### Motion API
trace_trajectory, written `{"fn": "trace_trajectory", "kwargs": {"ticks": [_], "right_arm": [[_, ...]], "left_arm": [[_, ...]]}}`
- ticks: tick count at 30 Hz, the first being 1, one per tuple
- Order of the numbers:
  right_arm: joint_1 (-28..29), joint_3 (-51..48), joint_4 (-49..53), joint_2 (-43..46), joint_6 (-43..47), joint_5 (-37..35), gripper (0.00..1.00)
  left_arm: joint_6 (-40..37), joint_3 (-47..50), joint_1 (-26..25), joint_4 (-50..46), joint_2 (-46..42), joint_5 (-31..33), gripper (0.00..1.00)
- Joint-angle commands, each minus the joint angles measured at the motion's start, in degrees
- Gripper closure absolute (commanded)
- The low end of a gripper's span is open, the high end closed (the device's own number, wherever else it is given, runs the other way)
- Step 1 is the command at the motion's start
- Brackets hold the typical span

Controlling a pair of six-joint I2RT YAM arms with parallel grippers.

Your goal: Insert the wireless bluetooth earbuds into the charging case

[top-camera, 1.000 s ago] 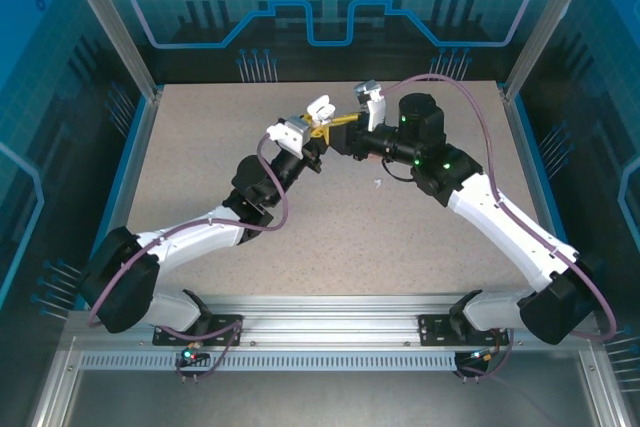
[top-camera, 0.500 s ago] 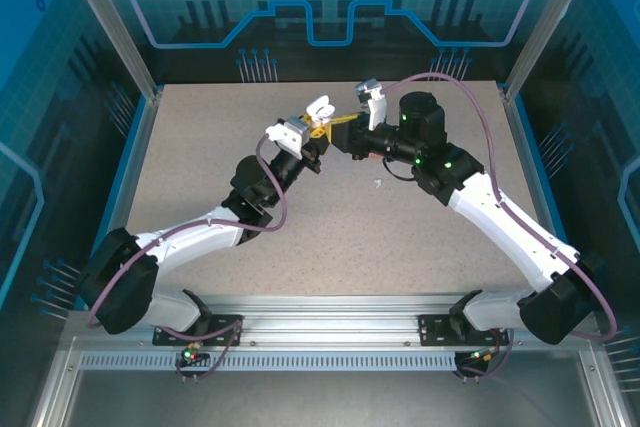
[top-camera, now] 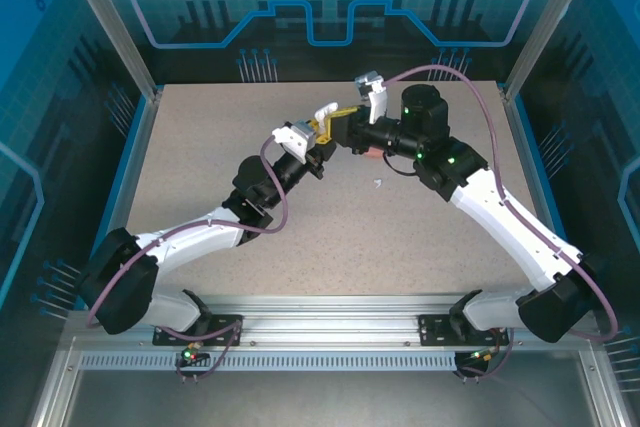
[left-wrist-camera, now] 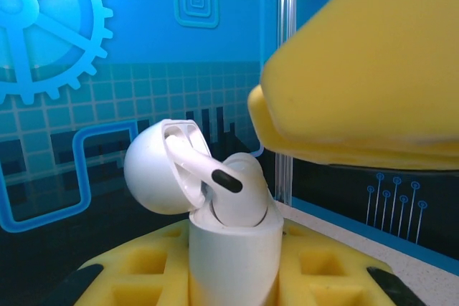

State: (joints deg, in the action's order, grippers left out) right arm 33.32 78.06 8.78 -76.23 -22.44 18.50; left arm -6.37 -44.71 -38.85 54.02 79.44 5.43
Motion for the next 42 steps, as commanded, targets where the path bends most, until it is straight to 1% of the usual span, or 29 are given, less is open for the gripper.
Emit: {"fn": "trace_trajectory", "kwargs": {"ticks": [1,6,8,10,11,14,17,23,28,34,42], "right_arm": [[-0.01,1.74,1.24,-0.8,-0.13,0.45,0.77],[-0.48,0.89,0.98,-0.15,-0.6,-0.37,0.77],[-0.88,0.14,0.44,0.57,-1.3,-0.81,0.74],[-1.48,-0.53,-0.28,1.49,-2.2,-0.82,0.69],[-1.83,-0.71,-0.4,1.99,-2.68,-0.82,0.63],[-2.63,-0.74,-0.05,2.87,-3.23,-0.61,0.53],[-3.43,-0.37,1.04,2.88,-3.12,0.82,0.5],[-3.97,2.46,5.64,0.66,1.46,6.97,0.49],[-3.93,4.02,8.09,-1.13,3.8,8.61,0.5],[-3.7,4.73,9.28,-2.94,4.85,8.76,0.52],[-2.75,5.15,11.6,-3.82,7.64,4.79,0.53]], "left_arm": [[-1.01,0.52,-0.34,0.76,-0.16,-1.65,1.0],[-0.88,0.58,-0.3,0.82,-0.06,-1.38,1.0],[-1.01,0.93,-0.32,0.9,-0.06,-1.22,1.0],[-0.91,1.14,-0.33,1.11,0.03,-0.99,1.0],[-0.92,1.37,-0.29,1.26,0.01,-0.87,1.0],[-0.58,1.64,-0.32,1.46,-0.07,-0.95,1.0],[-0.4,1.7,-0.35,1.66,-0.32,-1.24,1.0],[-0.22,1.81,-0.3,1.57,-0.94,-2.48,1.0],[-0.15,1.73,-0.33,1.2,-1.12,-3.15,1.0],[-0.04,1.63,-0.32,1.0,-1.28,-3.69,1.0],[0.0,1.25,-0.33,0.66,-1.39,-4.01,1.0]]}}
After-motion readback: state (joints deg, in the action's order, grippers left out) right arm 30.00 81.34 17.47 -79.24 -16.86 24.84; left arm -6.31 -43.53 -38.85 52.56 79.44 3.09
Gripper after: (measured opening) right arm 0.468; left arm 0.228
